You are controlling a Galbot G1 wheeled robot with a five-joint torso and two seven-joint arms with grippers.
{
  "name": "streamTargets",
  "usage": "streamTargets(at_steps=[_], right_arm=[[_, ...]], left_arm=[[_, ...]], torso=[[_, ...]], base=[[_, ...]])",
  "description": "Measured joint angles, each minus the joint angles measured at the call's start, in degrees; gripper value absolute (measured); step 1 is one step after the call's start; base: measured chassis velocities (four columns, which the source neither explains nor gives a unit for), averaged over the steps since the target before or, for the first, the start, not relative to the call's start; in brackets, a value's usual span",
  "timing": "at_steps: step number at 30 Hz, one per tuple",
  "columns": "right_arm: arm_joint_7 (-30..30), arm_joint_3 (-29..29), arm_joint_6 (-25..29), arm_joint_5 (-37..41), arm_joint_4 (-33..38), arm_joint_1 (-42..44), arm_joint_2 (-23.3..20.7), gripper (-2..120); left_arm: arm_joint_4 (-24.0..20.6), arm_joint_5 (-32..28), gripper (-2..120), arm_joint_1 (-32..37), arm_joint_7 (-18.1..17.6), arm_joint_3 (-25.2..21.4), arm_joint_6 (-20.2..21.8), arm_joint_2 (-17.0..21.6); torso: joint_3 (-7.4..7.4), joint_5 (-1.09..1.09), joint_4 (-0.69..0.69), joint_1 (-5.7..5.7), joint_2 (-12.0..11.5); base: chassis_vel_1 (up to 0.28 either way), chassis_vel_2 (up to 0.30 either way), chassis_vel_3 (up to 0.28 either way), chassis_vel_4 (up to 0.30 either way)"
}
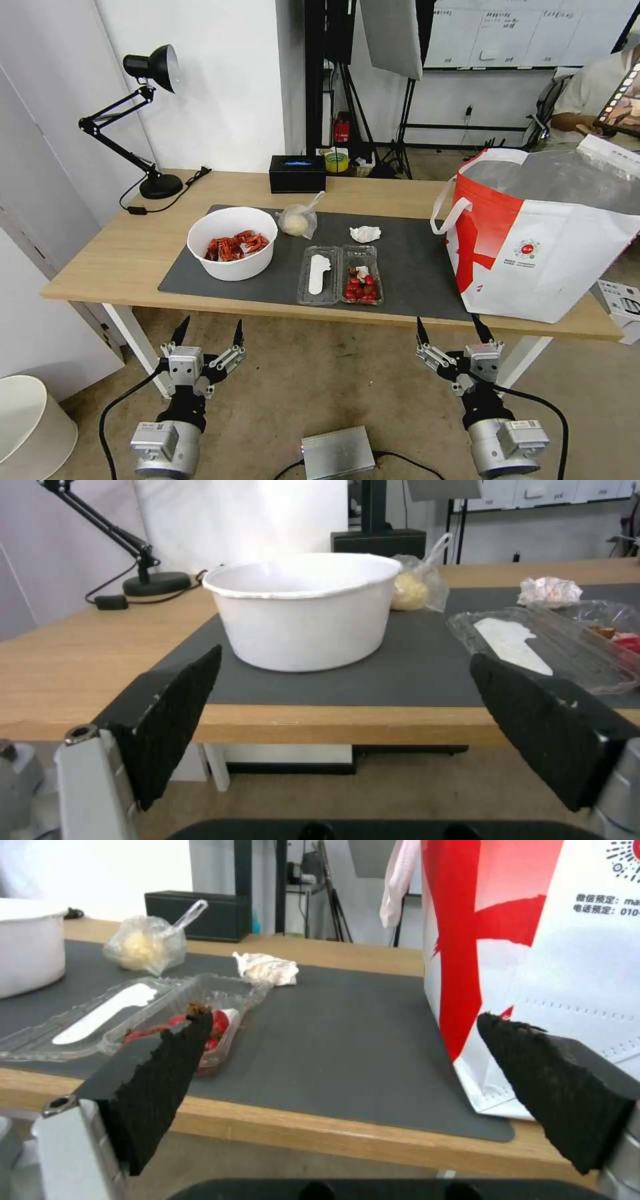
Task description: Pick up the trash from the table and place it into the takeout bag.
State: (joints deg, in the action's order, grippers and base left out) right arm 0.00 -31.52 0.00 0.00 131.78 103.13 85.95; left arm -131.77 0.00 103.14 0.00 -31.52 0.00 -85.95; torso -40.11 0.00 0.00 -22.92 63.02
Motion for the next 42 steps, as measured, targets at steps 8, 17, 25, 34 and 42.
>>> streamTargets(at_steps=[8,17,25,34,42], right_arm=[[0.0,0.0,0.0,0.0,0.0,0.0,0.0,100],[0.1,0.0,0.0,0.0,0.0,0.0,-0.2,100],[7.9,1.1,-2.7,3.1,0.7,-0.2,-10.1,100],[18.3,2.5,-6.5,7.2,1.8,-0.5,-23.4,100],[19.4,3.5,-4.4,8.7,0.2,-1.8,-27.2,100]], left_arm=[[0.0,0.0,100,0.0,0.0,0.0,0.0,0.0],[0.0,0.0,100,0.0,-0.1,0.0,0.0,0.0],[0.7,-6.3,100,-4.0,-9.4,6.8,3.2,4.5],[1.8,-15.3,100,-9.7,-22.7,16.5,8.0,10.8],[2.0,-17.0,100,-10.6,-24.9,18.0,8.7,11.8]], torso=[[0.00,0.00,0.00,0.00,0.0],[0.00,0.00,0.00,0.00,0.0],[0.00,0.01,0.00,0.00,0.0],[0.00,0.01,0.00,0.00,0.0],[0.00,0.01,0.00,0.00,0.0]], base=[[0.000,0.000,0.000,0.000],[0.000,0.000,0.000,0.000],[0.000,0.000,0.000,0.000],[0.000,0.000,0.000,0.000],[0.000,0.000,0.000,0.000]])
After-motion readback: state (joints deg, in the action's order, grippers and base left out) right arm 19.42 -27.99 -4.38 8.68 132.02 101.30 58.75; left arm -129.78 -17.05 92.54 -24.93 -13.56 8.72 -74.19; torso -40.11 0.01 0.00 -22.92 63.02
